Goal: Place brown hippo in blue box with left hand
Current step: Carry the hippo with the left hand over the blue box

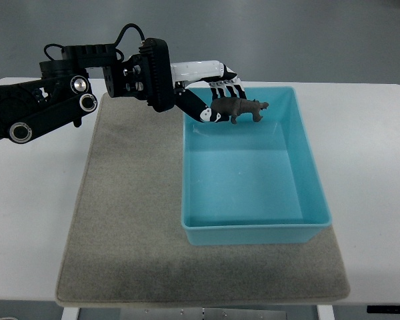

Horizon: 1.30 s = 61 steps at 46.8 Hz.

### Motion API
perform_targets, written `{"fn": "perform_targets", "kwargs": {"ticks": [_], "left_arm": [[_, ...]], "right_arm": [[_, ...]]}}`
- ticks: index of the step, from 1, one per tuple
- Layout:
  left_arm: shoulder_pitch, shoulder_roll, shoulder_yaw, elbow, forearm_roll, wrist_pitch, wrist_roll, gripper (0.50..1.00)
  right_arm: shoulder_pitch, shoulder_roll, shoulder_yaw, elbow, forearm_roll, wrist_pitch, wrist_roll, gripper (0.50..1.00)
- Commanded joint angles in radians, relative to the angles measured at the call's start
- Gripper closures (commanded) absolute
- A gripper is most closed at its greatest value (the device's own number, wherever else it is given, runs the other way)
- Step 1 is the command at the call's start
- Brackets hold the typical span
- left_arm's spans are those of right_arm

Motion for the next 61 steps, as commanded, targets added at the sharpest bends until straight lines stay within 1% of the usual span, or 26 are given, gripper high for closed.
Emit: {"fn": "perform_targets", "kwargs": {"ticks": [1, 6, 12, 22, 31, 48, 51, 54, 55, 56, 59, 61], "left_arm": [[0.006, -0.012, 0.015, 0.001, 0.027, -0.008, 0.000, 1.000], [0.014, -0.018, 0.038, 0.002, 0.063, -0.006, 0.000, 1.000], [0.037, -0.072, 0.051, 0.014, 0.083, -0.006, 0.000, 1.000], [0.084, -0.116, 0.052, 0.024, 0.141, -0.006, 0.004, 1.000], [0.094, -0.133, 0.052, 0.033, 0.145, -0.005, 0.024, 1.000], [0.120, -0.164, 0.051, 0.057, 0.145, -0.003, 0.026, 1.000], [0.124, -0.165, 0.051, 0.057, 0.145, 0.006, 0.026, 1.000], [0.126, -0.165, 0.051, 0.057, 0.145, 0.011, 0.026, 0.868], [0.127, -0.165, 0.049, 0.057, 0.145, 0.011, 0.026, 0.830], [0.127, -0.165, 0.049, 0.056, 0.145, 0.011, 0.026, 0.802], [0.127, -0.165, 0.049, 0.056, 0.144, 0.011, 0.026, 0.763], [0.130, -0.167, 0.049, 0.056, 0.144, 0.011, 0.026, 0.752]], "right_arm": [[0.000, 0.000, 0.000, 0.000, 0.000, 0.000, 0.000, 0.564], [0.000, 0.000, 0.000, 0.000, 0.000, 0.000, 0.000, 0.564], [0.000, 0.000, 0.000, 0.000, 0.000, 0.000, 0.000, 0.564], [0.000, 0.000, 0.000, 0.000, 0.000, 0.001, 0.000, 0.564], [0.000, 0.000, 0.000, 0.000, 0.000, 0.001, 0.000, 0.564], [0.000, 0.000, 0.000, 0.000, 0.000, 0.000, 0.000, 0.564], [0.000, 0.000, 0.000, 0.000, 0.000, 0.000, 0.000, 0.564], [0.000, 0.000, 0.000, 0.000, 0.000, 0.001, 0.000, 0.564], [0.000, 0.000, 0.000, 0.000, 0.000, 0.001, 0.000, 0.564], [0.000, 0.000, 0.000, 0.000, 0.000, 0.000, 0.000, 0.564], [0.000, 0.000, 0.000, 0.000, 0.000, 0.001, 0.000, 0.564], [0.000, 0.000, 0.000, 0.000, 0.000, 0.000, 0.000, 0.564]]}}
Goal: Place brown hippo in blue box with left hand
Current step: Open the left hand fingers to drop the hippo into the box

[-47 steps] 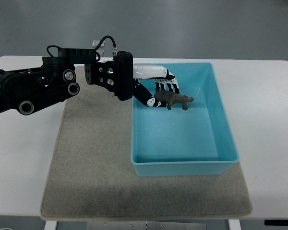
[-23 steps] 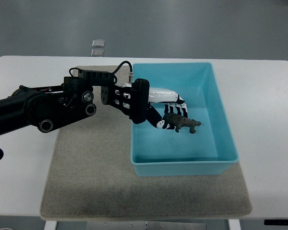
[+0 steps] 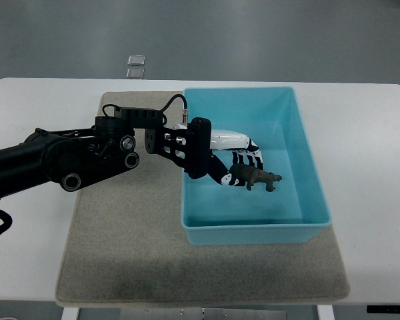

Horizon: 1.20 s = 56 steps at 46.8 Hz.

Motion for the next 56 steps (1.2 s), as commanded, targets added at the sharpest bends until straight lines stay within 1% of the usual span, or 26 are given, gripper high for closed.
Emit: {"fn": "perform_targets", "kwargs": {"ticks": [1, 5, 7, 9, 11, 15, 18, 19, 20, 21, 25, 27, 38, 47, 56], "left_arm": [[0.005, 0.000, 0.000, -0.001, 0.000, 0.000, 0.000, 0.742], [0.006, 0.000, 0.000, -0.001, 0.000, 0.000, 0.000, 0.718], [0.008, 0.000, -0.002, -0.001, 0.000, 0.003, 0.000, 0.665], [0.011, 0.000, -0.002, -0.001, -0.002, 0.006, 0.000, 0.634], [0.012, 0.002, -0.003, -0.001, -0.002, 0.011, 0.000, 0.619], [0.014, 0.003, -0.005, -0.001, -0.017, 0.014, 0.000, 0.619], [0.012, 0.009, -0.017, -0.002, -0.026, 0.015, 0.000, 0.609], [0.012, 0.009, -0.020, -0.002, -0.028, 0.017, -0.002, 0.590], [0.012, 0.009, -0.022, -0.002, -0.028, 0.020, -0.002, 0.557], [0.012, 0.011, -0.026, -0.002, -0.028, 0.024, -0.003, 0.536], [0.014, 0.014, -0.051, -0.002, -0.029, 0.053, -0.003, 0.525], [0.017, 0.015, -0.065, -0.002, -0.029, 0.066, -0.003, 0.508], [0.022, 0.031, -0.153, -0.002, -0.094, 0.077, -0.002, 0.506], [0.023, 0.061, -0.203, 0.001, -0.242, 0.077, -0.002, 0.506], [0.023, 0.080, -0.233, 0.045, -0.396, 0.078, -0.002, 0.504]], "right_arm": [[0.000, 0.000, 0.000, 0.000, 0.000, -0.001, 0.000, 0.564], [0.000, 0.000, 0.000, 0.000, 0.000, -0.001, 0.000, 0.564], [0.000, 0.000, 0.000, 0.000, 0.000, -0.001, 0.000, 0.564], [0.000, 0.000, 0.000, 0.000, 0.000, -0.001, 0.000, 0.564], [0.000, 0.000, 0.000, 0.000, 0.000, -0.001, 0.000, 0.564], [0.000, 0.000, 0.000, 0.000, 0.000, -0.001, 0.000, 0.564], [0.000, 0.000, 0.000, 0.000, 0.000, 0.001, 0.000, 0.564], [0.000, 0.000, 0.000, 0.000, 0.000, -0.001, 0.000, 0.564], [0.000, 0.000, 0.000, 0.000, 0.000, -0.001, 0.000, 0.564], [0.000, 0.000, 0.000, 0.000, 0.000, -0.001, 0.000, 0.564], [0.000, 0.000, 0.000, 0.000, 0.000, -0.001, 0.000, 0.564], [0.000, 0.000, 0.000, -0.002, 0.000, 0.001, 0.000, 0.564], [0.000, 0.000, 0.000, 0.000, 0.000, -0.001, 0.000, 0.564], [0.000, 0.000, 0.000, 0.000, 0.000, -0.001, 0.000, 0.564], [0.000, 0.000, 0.000, 0.000, 0.000, -0.001, 0.000, 0.564]]}}
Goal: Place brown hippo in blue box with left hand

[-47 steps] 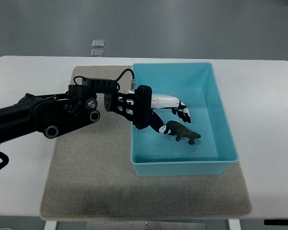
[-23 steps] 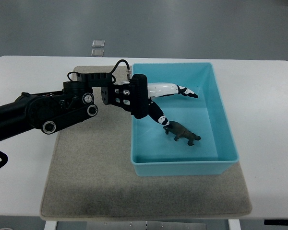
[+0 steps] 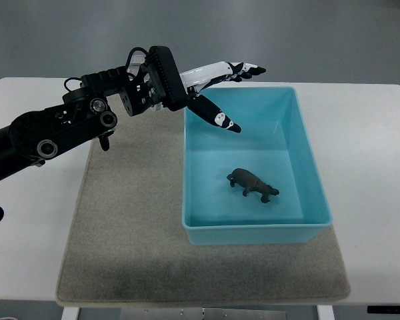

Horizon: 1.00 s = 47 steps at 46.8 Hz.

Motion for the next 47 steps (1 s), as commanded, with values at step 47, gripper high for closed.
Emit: {"fn": "perform_targets", "kwargs": {"ticks": [47], "left_arm": [[0.088, 0.023, -0.167, 0.394, -1.063, -0.113, -0.031, 0.501]], "right_arm": [[0.000, 0.000, 0.000, 0.000, 0.000, 0.001, 0.000, 0.564]]}}
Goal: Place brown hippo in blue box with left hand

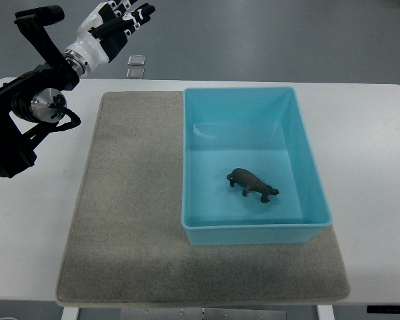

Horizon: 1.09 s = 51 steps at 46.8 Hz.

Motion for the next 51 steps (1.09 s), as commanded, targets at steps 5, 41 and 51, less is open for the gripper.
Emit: {"fn": "perform_targets", "kwargs": {"ticks": [5, 41, 51], "left_arm": [[0.025, -0.013, -0.007, 0.085, -0.070, -0.072, 0.000, 0.501], [0.111, -0.061, -0.079, 0.108, -0.214, 0.012, -0.084, 0.501], [0.113, -0.072, -0.080, 0.108, -0.212, 0.032, -0.084, 0.501]], "right_arm": [[0.000, 0.000, 0.000, 0.000, 0.000, 0.001, 0.000, 0.564], [0.000, 0.000, 0.000, 0.000, 0.000, -0.001, 0.000, 0.564], [0.000, 0.000, 0.000, 0.000, 0.000, -0.001, 0.000, 0.564]]}}
